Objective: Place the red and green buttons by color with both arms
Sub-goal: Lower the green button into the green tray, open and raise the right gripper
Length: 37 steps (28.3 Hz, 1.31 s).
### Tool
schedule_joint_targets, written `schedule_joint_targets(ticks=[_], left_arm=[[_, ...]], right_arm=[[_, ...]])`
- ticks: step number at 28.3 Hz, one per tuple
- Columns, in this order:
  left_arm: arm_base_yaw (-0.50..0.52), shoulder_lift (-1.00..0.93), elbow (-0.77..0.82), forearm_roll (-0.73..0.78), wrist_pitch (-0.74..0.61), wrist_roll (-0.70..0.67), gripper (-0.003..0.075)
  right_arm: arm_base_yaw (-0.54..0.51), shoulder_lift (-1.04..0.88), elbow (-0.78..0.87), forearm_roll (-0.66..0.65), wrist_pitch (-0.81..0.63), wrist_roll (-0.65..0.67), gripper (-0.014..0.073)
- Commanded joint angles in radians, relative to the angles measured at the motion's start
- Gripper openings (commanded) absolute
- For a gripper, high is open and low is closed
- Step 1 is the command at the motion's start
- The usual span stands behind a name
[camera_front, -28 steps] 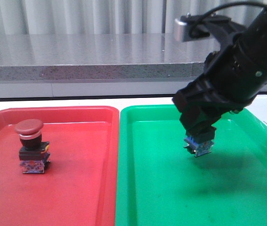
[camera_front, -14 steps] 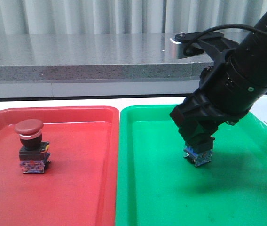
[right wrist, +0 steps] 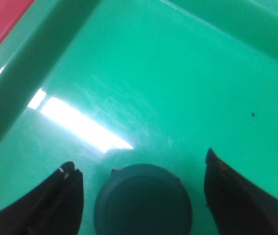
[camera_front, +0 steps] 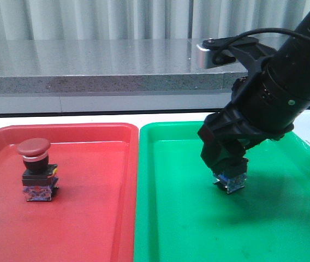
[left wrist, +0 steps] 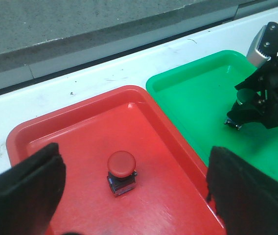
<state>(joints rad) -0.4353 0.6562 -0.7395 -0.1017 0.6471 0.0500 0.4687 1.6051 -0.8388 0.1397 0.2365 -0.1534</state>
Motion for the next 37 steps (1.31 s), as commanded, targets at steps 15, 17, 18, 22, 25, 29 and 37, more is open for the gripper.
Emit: schedule_joint_targets(ticks=[15, 17, 18, 22, 25, 29, 37], left_arm=[[-0.008, 0.000, -0.026, -0.014, -0.066, -0.006, 0.0565], [-0.008, 0.000, -0.026, -0.014, -0.066, -0.006, 0.0565], [-0.008, 0.000, -0.026, -0.014, -0.066, -0.006, 0.0565], [-0.008, 0.000, -0.026, -0.014, -0.066, -0.006, 0.0565], [-0.008, 0.000, -0.026, -0.014, -0.066, -0.006, 0.0565], [-0.008, 0.000, -0.026, -0.014, -0.066, -0.006, 0.0565], [-0.008, 0.000, -0.026, -0.014, -0.066, -0.006, 0.0565]], right_arm=[[-0.001, -0.337, -0.122, -0.011, 0.287, -0.008, 0.0559], [-0.001, -0.382, -0.122, -0.011, 0.316, -0.008, 0.0559], [-0.001, -0.414, -0.122, -0.011, 0.329, -0.008, 0.0559], [-0.001, -0.496, -0.122, -0.011, 0.394, -0.008, 0.0559], [-0.001, -0.548, -0.121, -0.011, 0.430, -0.008, 0.0559], [-0.001, -0.622, -0.106, -0.011, 0.473, -0.007, 0.0559], [-0.001, -0.762, -0.038, -0.011, 0.549, -0.006, 0.0559]])
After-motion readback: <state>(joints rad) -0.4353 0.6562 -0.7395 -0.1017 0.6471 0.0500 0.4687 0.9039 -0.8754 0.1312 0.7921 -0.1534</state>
